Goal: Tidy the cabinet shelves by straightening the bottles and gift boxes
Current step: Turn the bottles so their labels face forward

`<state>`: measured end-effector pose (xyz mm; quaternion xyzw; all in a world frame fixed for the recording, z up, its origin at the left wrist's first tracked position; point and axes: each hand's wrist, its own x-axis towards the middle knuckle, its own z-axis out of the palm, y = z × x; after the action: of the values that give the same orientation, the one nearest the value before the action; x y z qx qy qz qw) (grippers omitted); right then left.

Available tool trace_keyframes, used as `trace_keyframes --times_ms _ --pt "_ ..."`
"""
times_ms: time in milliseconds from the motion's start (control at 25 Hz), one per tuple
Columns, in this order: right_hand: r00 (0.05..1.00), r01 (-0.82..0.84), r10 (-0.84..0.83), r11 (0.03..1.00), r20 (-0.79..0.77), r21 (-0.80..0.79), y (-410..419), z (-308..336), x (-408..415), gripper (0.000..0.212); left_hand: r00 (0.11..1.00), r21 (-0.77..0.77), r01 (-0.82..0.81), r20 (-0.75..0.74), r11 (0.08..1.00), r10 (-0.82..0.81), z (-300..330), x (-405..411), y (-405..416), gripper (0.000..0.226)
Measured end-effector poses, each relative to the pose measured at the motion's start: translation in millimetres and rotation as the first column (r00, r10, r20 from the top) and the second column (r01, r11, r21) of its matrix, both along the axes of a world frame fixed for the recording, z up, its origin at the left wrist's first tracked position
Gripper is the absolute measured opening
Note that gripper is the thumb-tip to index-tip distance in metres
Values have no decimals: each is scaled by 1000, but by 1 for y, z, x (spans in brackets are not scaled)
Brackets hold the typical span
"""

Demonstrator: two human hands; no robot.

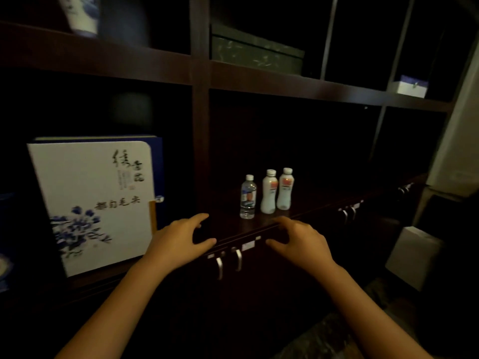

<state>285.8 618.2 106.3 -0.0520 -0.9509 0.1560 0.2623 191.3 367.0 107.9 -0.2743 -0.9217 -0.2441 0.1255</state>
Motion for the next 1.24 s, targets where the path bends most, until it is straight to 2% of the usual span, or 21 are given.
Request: trace_keyframes --times_ms 120,240,400,560,680,800,920,1120,1240 --pt "1000 20 -21 1000 -19 -13 46 -7 -7 51 999 -25 37 -11 999 -38 3 -13 60 69" --pt "999 35 -34 999 41 -38 82 -19 -32 51 999 -61 41 -7 997 -42 2 -41 105 68" --pt "998 32 -29 997 57 -64 140 -21 -87 47 999 8 34 -2 999 -34 -4 -104 162 65" --pt "997 -25 27 999 79 -21 190 -2 -149 51 998 48 -47 40 998 45 1 -162 202 59" --pt "996 -68 71 996 46 -60 217 11 -204 55 994 90 -107 20 990 105 11 -201 229 54" --pt "986 -162 164 984 22 -76 239 11 -264 51 981 70 -190 -18 979 192 13 -234 262 56" --pt "962 -274 273 957 -22 -92 259 5 -312 45 957 77 -286 -34 955 289 8 -257 287 57" --pt "902 -429 431 901 20 -63 295 14 -387 54 887 37 -460 -29 887 461 13 -289 320 65" --pt "888 -460 461 887 2 -24 300 22 -421 58 845 -3 -534 -41 846 533 14 -304 323 64"
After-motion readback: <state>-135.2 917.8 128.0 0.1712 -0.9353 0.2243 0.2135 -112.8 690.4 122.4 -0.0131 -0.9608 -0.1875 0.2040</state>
